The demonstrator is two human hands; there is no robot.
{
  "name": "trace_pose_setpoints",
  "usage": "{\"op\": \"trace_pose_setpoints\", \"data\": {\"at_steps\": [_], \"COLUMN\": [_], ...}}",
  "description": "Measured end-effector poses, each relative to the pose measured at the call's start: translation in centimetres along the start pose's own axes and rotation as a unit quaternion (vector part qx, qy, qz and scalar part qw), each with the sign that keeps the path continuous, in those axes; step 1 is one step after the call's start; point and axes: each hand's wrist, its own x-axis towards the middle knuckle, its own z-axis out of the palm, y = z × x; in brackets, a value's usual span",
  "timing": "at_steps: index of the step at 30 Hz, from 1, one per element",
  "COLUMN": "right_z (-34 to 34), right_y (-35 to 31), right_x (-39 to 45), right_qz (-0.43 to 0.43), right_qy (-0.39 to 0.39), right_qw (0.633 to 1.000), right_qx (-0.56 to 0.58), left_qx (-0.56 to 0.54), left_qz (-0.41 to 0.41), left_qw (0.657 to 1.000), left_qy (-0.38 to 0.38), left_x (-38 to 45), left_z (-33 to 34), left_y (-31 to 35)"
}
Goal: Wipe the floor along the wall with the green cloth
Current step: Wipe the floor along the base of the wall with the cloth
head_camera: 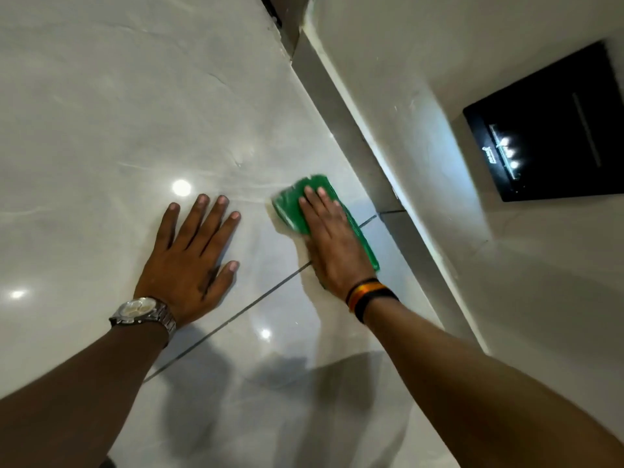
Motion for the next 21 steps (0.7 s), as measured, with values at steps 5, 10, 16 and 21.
{"op": "trace_pose_setpoints", "data": {"at_steps": [5,10,16,21], "right_z": [-0.4,0.0,-0.7,-0.1], "right_y": [2.4,0.2,-3.1,-1.8], "right_x": [-4.1,4.6,14.0,8.8], "right_qz": [0.161,0.182,0.142,0.0], "right_qy": [0.047,0.106,0.12,0.023], "right_qw": [0.985,0.975,0.972,0.999], "right_qx": [0.029,0.076,0.142,0.039], "left_qx": [-0.001,0.008,0.017,0.016], "left_qz": [0.001,0.001,0.001,0.006], "left_qw": [1.0,1.0,1.0,1.0], "left_qy": [-0.008,-0.021,-0.019,-0.013], "left_x": [0.0,-0.3,-0.1,-0.2], "left_z": [0.3,0.3,0.4,0.3], "left_y": [0.1,-0.3,-0.2,-0.2]}}
